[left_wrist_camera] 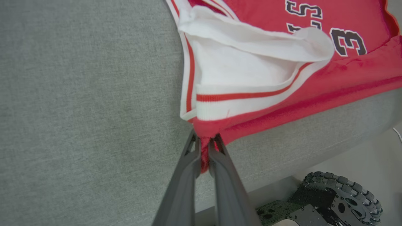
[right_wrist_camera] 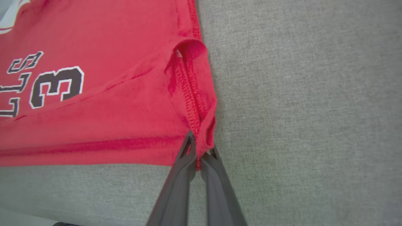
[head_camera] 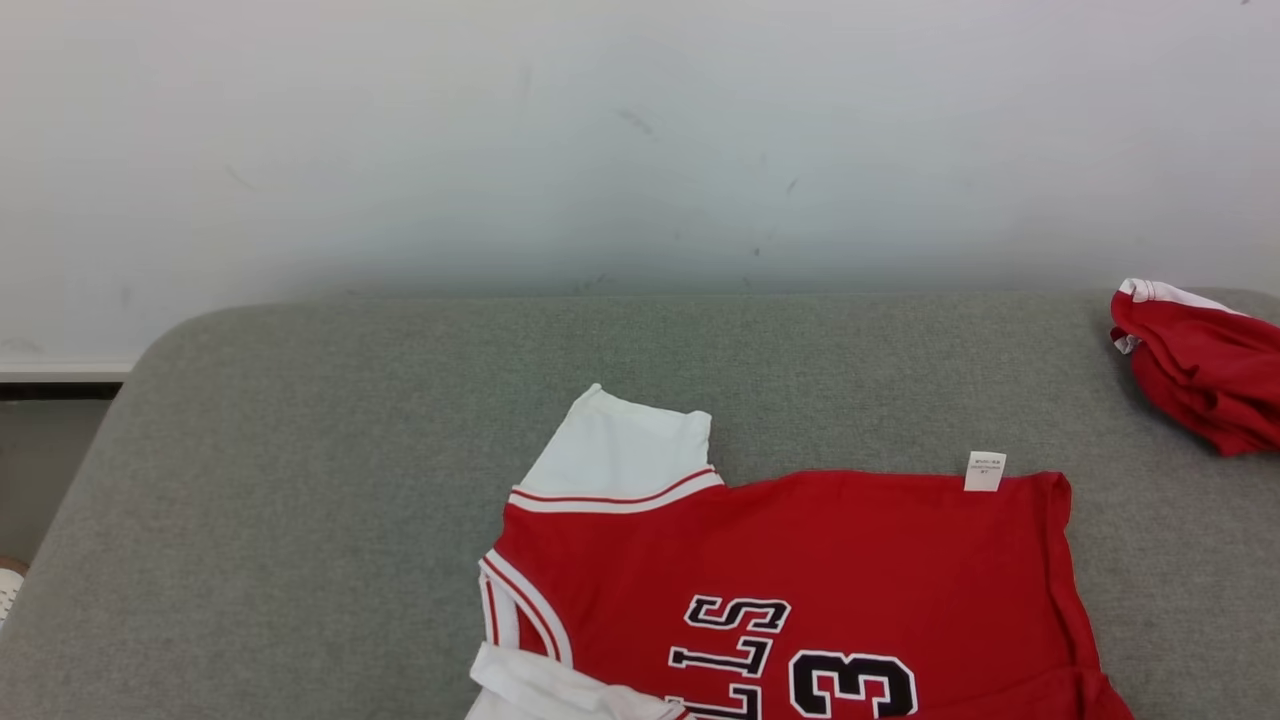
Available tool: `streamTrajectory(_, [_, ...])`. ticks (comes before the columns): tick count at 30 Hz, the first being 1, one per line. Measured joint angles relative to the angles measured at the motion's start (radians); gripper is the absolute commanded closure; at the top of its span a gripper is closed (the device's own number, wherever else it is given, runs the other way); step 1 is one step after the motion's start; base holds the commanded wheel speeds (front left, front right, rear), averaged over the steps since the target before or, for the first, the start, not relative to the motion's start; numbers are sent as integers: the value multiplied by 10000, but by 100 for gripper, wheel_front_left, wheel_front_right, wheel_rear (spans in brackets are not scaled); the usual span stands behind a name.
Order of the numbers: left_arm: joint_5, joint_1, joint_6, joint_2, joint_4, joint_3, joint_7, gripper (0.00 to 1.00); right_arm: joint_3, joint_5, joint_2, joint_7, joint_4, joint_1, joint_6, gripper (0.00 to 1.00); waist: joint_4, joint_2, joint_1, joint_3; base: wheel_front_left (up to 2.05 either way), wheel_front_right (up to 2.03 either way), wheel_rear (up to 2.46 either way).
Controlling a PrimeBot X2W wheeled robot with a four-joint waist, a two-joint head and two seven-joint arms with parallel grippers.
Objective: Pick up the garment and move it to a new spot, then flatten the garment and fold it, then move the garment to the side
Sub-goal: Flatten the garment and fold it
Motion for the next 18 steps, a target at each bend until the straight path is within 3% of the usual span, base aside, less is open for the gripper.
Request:
streamTrajectory(1, [-25, 60, 58, 12, -69, -19, 38, 83, -155, -65, 113, 61, -67, 88, 0, 47, -1, 0, 0, 13, 0, 0, 0])
streamTrajectory(2, [-21, 67, 84, 10, -119, -40, 63, 51, -276, -207, 213, 115, -104, 115, 0, 0, 0, 0, 0, 25, 0, 0, 0])
streamTrajectory(3, [-23, 62, 84, 4, -146, -75, 127, 0, -370, -359, 314, 207, -128, 118, 0, 0, 0, 0, 0, 32, 0, 0, 0])
streamTrajectory(11, [13, -251, -36, -38, -42, -157, 251, 0, -913, -1062, 953, 267, -596, 142, -8, 0, -5, 0, 0, 34, 0, 0, 0])
streamTrajectory(18, [240, -2029, -811, 355, -767, 253, 297, 0, -1317, -1323, 922, 107, -1308, -773, -8, 0, -38, 0, 0, 283, 0, 0, 0])
